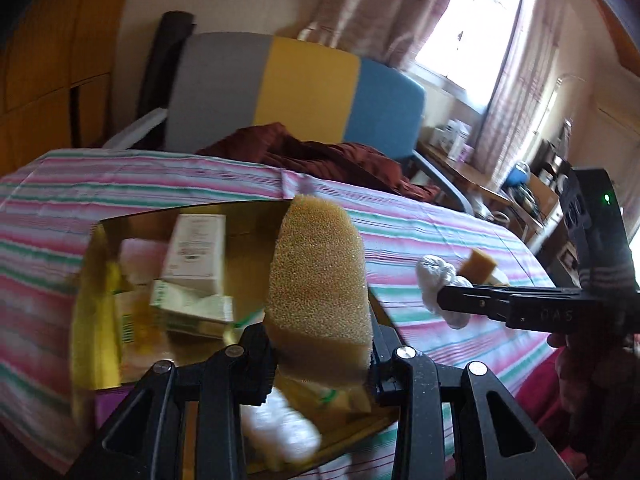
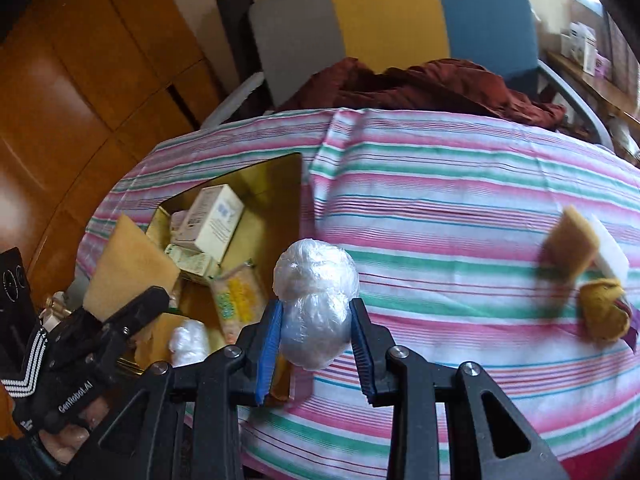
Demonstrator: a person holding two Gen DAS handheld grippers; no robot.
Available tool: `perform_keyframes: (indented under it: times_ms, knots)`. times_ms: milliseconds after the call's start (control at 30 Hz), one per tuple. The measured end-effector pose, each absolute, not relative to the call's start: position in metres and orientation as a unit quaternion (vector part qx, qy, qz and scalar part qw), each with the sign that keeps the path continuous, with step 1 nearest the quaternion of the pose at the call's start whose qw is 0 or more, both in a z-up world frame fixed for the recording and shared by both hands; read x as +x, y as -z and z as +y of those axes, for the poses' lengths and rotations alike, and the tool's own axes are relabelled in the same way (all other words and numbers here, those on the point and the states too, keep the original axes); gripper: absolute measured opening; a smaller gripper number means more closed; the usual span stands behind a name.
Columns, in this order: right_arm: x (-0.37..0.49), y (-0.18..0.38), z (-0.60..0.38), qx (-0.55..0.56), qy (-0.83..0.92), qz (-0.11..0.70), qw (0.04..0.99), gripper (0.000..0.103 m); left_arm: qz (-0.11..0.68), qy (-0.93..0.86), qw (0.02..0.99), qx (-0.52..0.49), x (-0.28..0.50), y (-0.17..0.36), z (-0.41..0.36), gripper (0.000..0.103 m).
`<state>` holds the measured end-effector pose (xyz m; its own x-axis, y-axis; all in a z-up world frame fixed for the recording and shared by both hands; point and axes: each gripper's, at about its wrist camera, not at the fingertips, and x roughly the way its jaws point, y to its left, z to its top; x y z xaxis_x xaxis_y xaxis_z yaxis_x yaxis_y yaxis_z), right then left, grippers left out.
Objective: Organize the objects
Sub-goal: 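Carry the yellow sponge and wrapped balls over the gold tray with both tools, then release the sponge and wrapped balls into the tray, open both tools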
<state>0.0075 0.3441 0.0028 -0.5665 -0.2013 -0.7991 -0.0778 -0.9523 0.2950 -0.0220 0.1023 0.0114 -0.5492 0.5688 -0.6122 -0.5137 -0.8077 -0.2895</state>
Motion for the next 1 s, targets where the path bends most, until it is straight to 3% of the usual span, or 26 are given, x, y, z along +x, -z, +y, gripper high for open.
perform_keyframes:
  times_ms: [400,433,500,567,733,800,867,1000]
  knots:
    - [-0.028,0.0,0.297,0.468,0.87,-0.134,0.081,0.033,-0.151,-0.856,0.278,-0.409,-0.046,0.004,0.043,0.038]
    - [-0.03,-0.001,0.295,0.467,0.87,-0.134,0.082,0.033,-0.148,-0.854,0.28,-0.412,-0.047,0.005,0.046,0.04]
    - [-0.036,-0.001,0.292,0.462,0.873,-0.135,0.076,0.035,-0.15,-0.853,0.274,-0.418,-0.046,0.006,0.05,0.069]
    - [-0.04,0.001,0.29,0.462,0.876,-0.128,0.06,0.051,-0.155,-0.853,0.27,-0.418,-0.044,0.006,0.051,0.075]
    - [-0.039,0.015,0.289,0.476,0.869,-0.127,0.045,0.052,-0.117,-0.873,0.245,-0.406,-0.04,0.007,0.052,0.075]
    - [-0.034,0.02,0.29,0.478,0.867,-0.131,0.044,0.059,-0.103,-0.879,0.238,-0.4,-0.037,0.008,0.053,0.075]
    - [-0.028,0.025,0.29,0.48,0.866,-0.133,0.04,0.074,-0.088,-0.883,0.233,-0.397,-0.036,0.01,0.055,0.075]
    - [-0.02,0.029,0.286,0.475,0.873,-0.112,0.023,0.082,-0.054,-0.894,0.214,-0.39,-0.032,0.012,0.062,0.076]
